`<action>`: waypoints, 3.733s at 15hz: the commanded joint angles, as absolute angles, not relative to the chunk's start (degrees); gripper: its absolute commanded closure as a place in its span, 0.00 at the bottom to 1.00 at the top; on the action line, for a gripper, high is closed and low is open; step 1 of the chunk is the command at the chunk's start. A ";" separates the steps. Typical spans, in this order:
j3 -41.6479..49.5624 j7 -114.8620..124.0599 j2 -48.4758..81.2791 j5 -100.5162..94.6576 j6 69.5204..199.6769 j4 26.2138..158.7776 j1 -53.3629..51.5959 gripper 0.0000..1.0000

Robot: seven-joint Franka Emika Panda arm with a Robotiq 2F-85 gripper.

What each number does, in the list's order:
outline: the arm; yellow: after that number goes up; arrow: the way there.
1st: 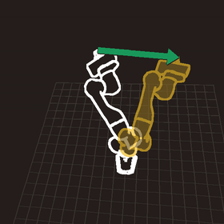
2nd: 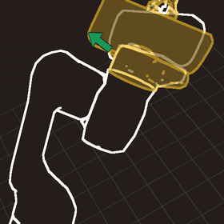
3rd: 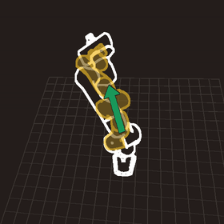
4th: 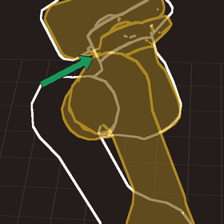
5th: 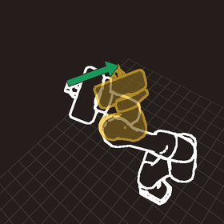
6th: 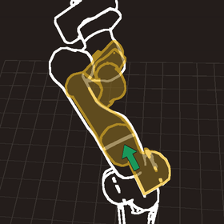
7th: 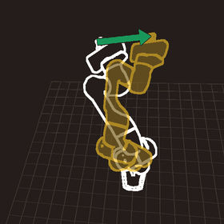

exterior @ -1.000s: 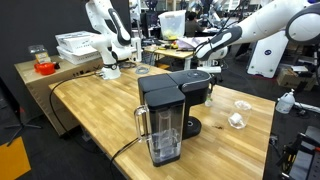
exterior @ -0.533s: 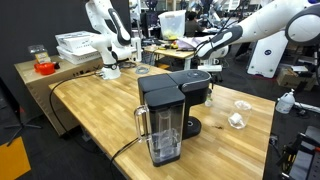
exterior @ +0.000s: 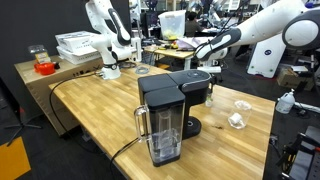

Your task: Take the cup out of the pot and put it on the table

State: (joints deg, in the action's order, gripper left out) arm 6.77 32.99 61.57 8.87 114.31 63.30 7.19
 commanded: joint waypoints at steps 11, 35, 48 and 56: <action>6.25 31.15 63.66 9.70 111.28 58.96 8.16 0.00; 5.51 31.34 66.17 10.01 109.81 56.21 7.54 0.26; 5.59 31.11 65.86 9.85 110.03 56.02 7.82 0.76; 5.50 31.33 60.17 8.96 111.49 61.20 5.91 0.76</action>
